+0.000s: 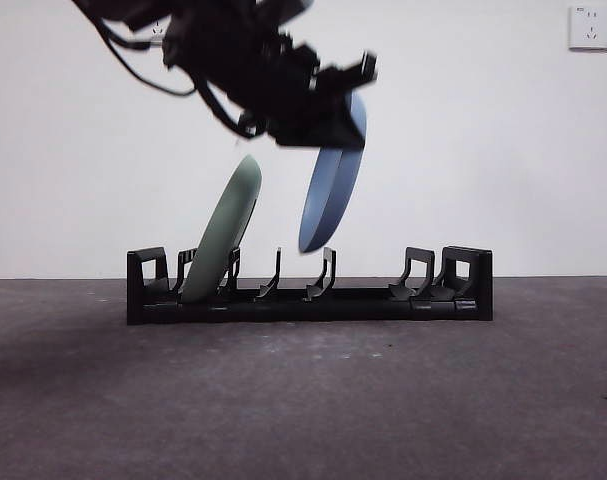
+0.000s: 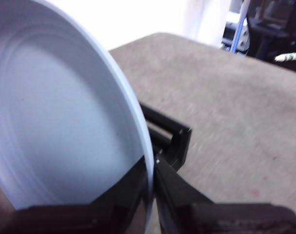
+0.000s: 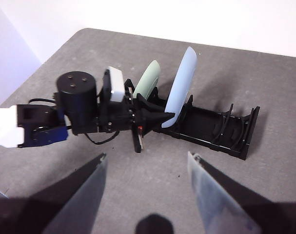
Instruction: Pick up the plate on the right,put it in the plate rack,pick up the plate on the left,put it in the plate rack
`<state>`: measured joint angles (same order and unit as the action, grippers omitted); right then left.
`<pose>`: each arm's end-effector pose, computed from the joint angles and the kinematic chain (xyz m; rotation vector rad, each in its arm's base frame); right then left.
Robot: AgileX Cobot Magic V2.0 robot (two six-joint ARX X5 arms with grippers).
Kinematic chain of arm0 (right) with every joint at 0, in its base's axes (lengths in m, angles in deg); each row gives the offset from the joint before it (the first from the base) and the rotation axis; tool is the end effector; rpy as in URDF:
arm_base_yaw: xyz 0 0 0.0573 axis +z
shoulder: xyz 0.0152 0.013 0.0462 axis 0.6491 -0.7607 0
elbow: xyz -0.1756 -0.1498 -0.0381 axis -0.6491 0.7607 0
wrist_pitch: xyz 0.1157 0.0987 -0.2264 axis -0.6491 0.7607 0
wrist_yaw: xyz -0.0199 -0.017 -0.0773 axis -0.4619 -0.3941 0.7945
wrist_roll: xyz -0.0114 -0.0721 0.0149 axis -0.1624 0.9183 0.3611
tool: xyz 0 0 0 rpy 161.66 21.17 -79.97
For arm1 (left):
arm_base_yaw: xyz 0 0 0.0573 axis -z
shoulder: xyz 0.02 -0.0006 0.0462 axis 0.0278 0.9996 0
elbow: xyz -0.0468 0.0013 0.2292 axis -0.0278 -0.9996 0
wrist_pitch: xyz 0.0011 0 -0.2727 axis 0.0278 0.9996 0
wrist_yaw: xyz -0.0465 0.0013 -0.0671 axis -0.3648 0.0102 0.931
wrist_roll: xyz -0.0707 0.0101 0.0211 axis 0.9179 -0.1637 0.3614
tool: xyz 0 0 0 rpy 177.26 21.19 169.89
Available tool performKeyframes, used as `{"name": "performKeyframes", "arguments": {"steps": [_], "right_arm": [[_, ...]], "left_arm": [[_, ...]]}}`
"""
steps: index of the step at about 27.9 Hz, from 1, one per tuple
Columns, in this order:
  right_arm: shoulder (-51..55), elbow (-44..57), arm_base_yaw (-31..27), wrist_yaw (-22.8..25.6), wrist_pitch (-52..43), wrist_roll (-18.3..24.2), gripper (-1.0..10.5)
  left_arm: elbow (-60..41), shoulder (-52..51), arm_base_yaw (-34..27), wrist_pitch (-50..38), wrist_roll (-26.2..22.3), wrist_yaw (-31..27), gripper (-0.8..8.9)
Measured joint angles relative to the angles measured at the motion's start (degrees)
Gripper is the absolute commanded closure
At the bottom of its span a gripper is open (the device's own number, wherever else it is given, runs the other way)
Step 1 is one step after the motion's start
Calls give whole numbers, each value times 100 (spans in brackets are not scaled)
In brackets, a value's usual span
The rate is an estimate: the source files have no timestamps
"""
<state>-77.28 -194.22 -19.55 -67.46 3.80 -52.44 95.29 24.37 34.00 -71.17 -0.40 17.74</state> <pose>0.1572 0.0753 0.4969 0.0101 0.5343 0.5833 0.3606 -0.2705 0.2077 0.0784 0.2831 -0.7887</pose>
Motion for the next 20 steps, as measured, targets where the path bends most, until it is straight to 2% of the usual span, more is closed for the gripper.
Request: {"name": "performKeyframes", "arguments": {"steps": [13, 20], "right_arm": [[0, 11, 0, 0, 0, 48, 663], [0, 22, 0, 0, 0, 61, 663]], "left_arm": [[0, 372, -175, 4, -9, 0, 821], [28, 461, -170, 87, -243, -63, 822]]}}
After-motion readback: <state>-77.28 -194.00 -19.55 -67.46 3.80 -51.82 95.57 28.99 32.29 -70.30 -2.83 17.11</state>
